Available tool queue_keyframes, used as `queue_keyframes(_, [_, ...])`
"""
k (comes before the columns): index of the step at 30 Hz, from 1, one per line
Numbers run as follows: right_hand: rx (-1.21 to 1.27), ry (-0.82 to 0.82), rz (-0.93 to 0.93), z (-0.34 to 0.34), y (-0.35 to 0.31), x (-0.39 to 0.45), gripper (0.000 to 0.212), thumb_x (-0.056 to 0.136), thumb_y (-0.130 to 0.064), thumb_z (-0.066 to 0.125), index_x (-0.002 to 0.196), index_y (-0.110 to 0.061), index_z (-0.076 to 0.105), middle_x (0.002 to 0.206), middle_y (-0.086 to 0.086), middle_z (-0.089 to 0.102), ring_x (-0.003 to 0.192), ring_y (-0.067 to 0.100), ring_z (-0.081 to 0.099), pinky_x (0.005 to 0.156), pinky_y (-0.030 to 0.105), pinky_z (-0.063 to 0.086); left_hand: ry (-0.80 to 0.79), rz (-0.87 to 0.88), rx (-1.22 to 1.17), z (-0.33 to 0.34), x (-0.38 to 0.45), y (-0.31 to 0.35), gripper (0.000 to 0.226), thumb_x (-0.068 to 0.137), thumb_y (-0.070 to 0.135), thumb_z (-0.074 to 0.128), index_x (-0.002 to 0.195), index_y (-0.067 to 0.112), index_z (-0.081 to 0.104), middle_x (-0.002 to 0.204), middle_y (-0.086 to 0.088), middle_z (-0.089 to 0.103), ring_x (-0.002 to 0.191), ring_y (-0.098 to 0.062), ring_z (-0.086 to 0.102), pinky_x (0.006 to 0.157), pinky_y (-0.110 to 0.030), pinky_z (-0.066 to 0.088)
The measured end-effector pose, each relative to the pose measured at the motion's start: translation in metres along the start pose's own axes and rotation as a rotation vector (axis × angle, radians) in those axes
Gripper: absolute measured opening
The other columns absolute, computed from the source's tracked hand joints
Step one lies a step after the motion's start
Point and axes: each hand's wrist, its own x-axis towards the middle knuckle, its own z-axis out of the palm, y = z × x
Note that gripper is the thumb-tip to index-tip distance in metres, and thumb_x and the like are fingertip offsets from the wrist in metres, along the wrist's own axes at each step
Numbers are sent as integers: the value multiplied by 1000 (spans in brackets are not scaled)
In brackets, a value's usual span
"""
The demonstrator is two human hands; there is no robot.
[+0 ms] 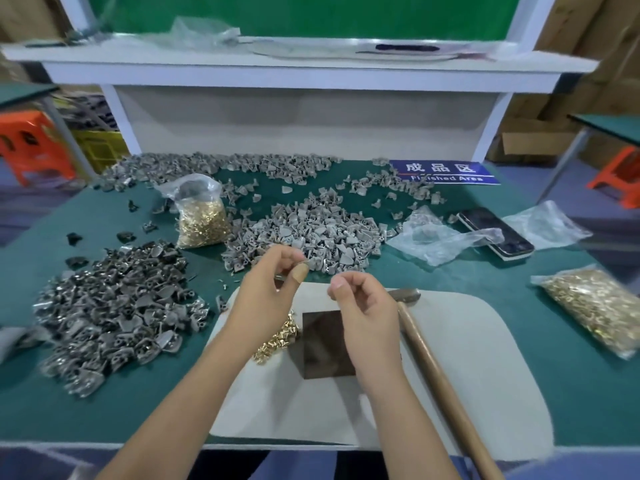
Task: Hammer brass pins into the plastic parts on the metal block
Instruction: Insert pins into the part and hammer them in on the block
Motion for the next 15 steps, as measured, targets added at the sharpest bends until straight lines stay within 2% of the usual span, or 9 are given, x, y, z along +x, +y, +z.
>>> queue_keyframes(2, [25, 13, 12, 0, -1, 1, 17, 88, -52, 64, 96, -38, 70, 92, -7, 75, 90, 12, 70, 82, 26, 51, 1, -6, -118, 1, -10, 7, 9, 102, 27, 59, 103, 35, 61, 94, 16, 69, 87, -5, 64, 75, -22, 53])
queue_keyframes(3, [27, 11, 11, 0, -1, 1, 18, 87, -53, 64, 96, -38, 70, 91, -8, 75, 90, 10, 70, 80, 22, 49, 0, 17, -121, 1, -15, 9, 13, 103, 25, 58, 105, 36, 63, 95, 16, 69, 88, -4, 65, 75, -20, 52])
queue_keyframes(6, [16, -3, 8, 0, -2, 1, 13, 90, -47, 65, 95, -37, 70, 90, -8, 75, 88, 8, 70, 77, 15, 49, 18, 172, 101, -1, -25, 2, 19, 100, 19, 63, 114, 28, 72, 103, 14, 66, 97, 1, 59, 85, -12, 44])
queue_keyframes(8, [23, -7, 5, 0, -2, -1, 5, 95, -38, 67, 94, -34, 70, 90, -8, 75, 88, 7, 70, 77, 13, 49, 22, 230, 188, 0, -32, -6, 23, 95, 17, 70, 117, 22, 73, 101, 10, 62, 94, 0, 56, 86, -11, 42])
queue_keyframes(12, [46, 3, 4, -1, -4, -1, 6, 98, -29, 68, 94, -27, 72, 88, -7, 76, 86, 4, 70, 76, 11, 48, 89, 254, 174, 3, -38, -13, 26, 93, 16, 73, 115, 29, 69, 99, 19, 62, 88, -3, 58, 79, -7, 40])
queue_keyframes(15, [47, 12, 7, -1, -4, -1, 7, 98, -29, 68, 94, -25, 72, 87, -8, 75, 85, 3, 69, 76, 10, 48, 116, 195, 96, 4, -40, -11, 20, 98, 30, 64, 113, 42, 61, 101, 20, 65, 89, -7, 62, 70, -9, 43])
